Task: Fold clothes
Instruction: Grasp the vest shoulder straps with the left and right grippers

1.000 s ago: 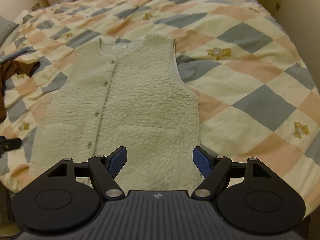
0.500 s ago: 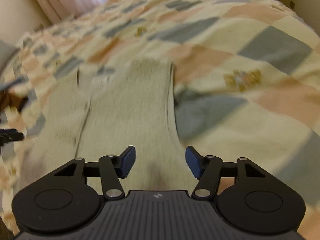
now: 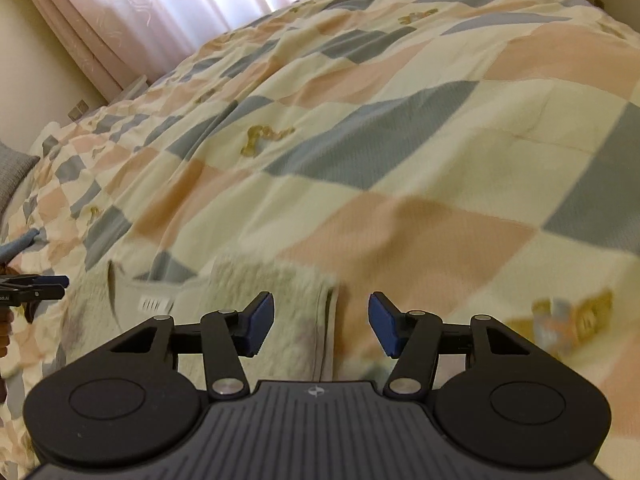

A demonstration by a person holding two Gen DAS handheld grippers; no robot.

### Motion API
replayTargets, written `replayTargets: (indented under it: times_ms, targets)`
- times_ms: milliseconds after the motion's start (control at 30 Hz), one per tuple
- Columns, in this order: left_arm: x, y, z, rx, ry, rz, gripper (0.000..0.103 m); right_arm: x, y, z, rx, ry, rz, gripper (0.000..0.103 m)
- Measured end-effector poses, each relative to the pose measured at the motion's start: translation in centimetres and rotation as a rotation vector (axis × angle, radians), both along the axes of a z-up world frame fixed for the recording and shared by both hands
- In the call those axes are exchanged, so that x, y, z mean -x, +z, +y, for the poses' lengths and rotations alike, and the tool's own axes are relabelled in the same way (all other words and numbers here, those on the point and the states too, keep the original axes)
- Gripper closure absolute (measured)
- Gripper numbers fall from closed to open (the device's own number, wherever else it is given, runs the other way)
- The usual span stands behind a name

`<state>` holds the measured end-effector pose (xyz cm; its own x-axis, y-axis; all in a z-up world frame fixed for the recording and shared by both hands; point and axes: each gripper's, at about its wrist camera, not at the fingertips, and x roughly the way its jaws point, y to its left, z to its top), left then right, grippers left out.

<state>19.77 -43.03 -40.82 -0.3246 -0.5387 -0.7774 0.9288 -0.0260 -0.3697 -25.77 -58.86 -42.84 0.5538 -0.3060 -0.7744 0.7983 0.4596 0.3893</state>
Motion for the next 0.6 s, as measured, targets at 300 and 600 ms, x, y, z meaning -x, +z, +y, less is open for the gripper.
replayTargets:
  times_ms: [300,600]
  targets:
    - [-1.1,-3.3,-2.4,-0.039,-0.134,0.169,0.042,-1.7,-3.2,-3.2,-0.117,0.052,-0.018,0.046]
    - [0.5,0.1,0.5,0.04,-0.178,0.115,0.088,-1.5,-0.4,-0.9,-0.012,0.088,-0.068,0.093]
